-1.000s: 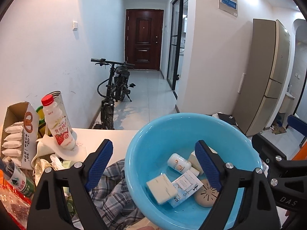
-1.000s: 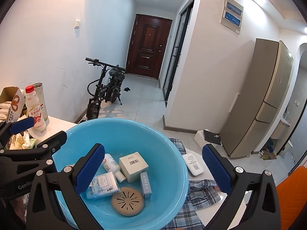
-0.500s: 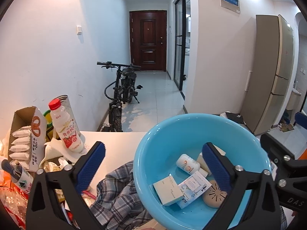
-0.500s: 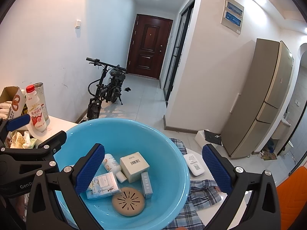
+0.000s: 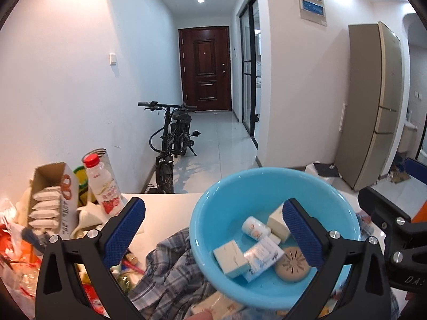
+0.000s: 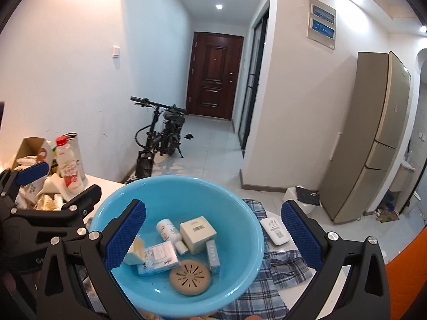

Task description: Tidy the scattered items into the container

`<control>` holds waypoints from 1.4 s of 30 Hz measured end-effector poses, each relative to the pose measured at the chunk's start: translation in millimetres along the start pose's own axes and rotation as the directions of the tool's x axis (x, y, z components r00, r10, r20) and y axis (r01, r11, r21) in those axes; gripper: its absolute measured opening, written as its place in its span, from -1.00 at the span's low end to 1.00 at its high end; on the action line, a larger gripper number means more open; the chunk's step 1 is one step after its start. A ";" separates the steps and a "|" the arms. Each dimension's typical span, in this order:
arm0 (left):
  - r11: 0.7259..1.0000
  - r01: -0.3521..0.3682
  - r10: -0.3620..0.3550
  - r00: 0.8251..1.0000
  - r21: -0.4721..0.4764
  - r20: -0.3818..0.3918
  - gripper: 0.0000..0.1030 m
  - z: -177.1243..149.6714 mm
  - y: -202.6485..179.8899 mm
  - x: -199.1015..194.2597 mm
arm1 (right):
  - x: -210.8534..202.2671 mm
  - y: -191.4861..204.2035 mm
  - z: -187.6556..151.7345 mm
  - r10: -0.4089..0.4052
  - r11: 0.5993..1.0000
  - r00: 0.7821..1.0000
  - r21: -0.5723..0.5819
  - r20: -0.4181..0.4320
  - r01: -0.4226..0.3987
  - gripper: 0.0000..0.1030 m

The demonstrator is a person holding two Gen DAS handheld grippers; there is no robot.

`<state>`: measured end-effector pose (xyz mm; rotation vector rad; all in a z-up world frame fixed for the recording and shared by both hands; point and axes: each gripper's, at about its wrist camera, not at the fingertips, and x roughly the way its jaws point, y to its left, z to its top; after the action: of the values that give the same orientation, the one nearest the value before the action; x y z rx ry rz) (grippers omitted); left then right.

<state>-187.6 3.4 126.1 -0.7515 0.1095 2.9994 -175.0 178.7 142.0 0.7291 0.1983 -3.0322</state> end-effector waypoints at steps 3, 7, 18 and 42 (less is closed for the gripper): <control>1.000 -0.016 0.016 1.000 0.012 0.016 0.99 -8.7 -5.0 -23.1 | -18.1 -3.3 -11.9 0.032 0.999 0.999 0.022 0.011 -0.033 1.00; 0.999 -0.039 0.039 0.999 0.011 0.032 0.99 -28.0 -10.7 -52.0 | -47.4 -3.8 -35.4 0.080 0.994 0.996 0.068 0.037 -0.082 1.00; 0.999 -0.032 0.032 0.999 -0.034 0.006 0.99 -117.3 -0.1 -106.1 | -100.9 11.2 -131.8 0.055 0.997 0.998 0.053 -0.004 -0.055 1.00; 0.996 -0.017 0.008 0.994 -0.082 -0.112 0.99 -212.6 10.2 -108.2 | -90.8 20.0 -218.0 0.027 0.988 0.991 0.154 -0.127 -0.007 1.00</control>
<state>6.8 -26.9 -9.3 -0.9295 -0.0061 2.9894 5.3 185.4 -11.8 0.9335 -0.0404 -3.0112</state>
